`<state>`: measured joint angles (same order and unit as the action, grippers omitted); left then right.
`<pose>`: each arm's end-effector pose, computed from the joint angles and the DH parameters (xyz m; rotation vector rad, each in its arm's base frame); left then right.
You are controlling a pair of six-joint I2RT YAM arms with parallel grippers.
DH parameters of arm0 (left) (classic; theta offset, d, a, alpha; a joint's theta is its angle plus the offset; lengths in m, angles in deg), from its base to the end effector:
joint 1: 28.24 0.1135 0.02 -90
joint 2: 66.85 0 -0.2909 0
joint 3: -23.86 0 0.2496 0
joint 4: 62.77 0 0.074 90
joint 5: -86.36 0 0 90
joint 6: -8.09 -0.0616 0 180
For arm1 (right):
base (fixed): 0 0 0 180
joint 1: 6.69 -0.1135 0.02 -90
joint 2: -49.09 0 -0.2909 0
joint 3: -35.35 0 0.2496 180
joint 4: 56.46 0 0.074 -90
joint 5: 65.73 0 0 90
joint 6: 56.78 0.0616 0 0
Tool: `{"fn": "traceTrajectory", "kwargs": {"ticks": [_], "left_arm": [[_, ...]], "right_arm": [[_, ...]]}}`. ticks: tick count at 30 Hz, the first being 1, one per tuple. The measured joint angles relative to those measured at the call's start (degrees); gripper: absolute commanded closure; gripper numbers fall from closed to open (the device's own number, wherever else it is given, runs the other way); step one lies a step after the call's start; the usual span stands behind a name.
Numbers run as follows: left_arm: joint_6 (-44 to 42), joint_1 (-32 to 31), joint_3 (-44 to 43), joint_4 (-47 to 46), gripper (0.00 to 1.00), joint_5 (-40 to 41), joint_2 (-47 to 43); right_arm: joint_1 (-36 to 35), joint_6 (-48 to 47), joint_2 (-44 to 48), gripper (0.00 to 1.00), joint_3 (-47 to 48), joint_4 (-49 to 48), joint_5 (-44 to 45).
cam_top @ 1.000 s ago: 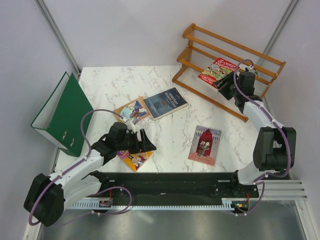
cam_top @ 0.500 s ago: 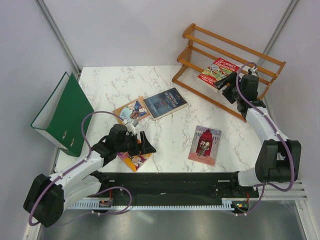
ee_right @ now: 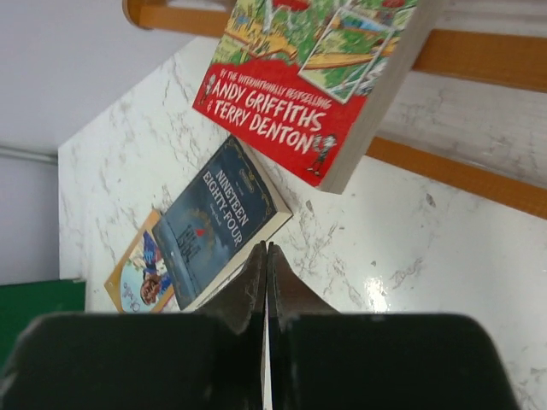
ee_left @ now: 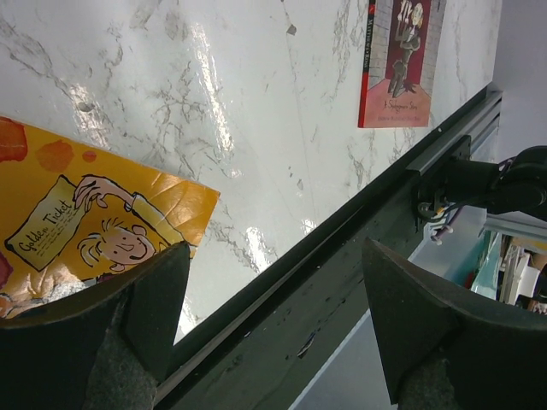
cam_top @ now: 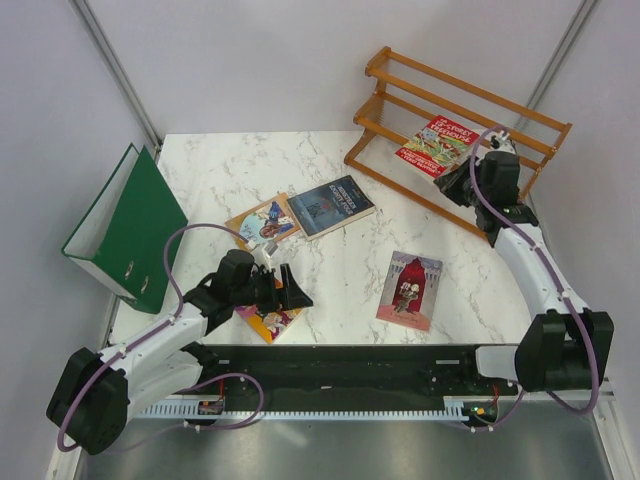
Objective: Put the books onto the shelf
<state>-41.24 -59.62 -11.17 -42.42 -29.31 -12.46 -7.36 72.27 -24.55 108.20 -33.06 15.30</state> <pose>0.1447 -0.1195 0.1845 0.0626 2.4584 -1.1256 0.3105 0.0132 0.3339 0.5716 1.9565 0.5977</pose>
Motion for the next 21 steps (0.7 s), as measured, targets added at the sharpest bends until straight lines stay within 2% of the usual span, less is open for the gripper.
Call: {"fn": "traceTrajectory", "kwargs": {"ticks": [10,21], "left_arm": [[0.04,-0.07,0.52,-0.98,0.14,0.00,-0.02],[0.04,-0.26,0.94,-1.01,0.14,-0.04,-0.09]], "right_arm": [[-9.03,-6.45,-13.86,1.00,8.09,6.27,2.62],[-10.49,-8.07,-19.61,1.00,14.49,10.23,15.17]]}}
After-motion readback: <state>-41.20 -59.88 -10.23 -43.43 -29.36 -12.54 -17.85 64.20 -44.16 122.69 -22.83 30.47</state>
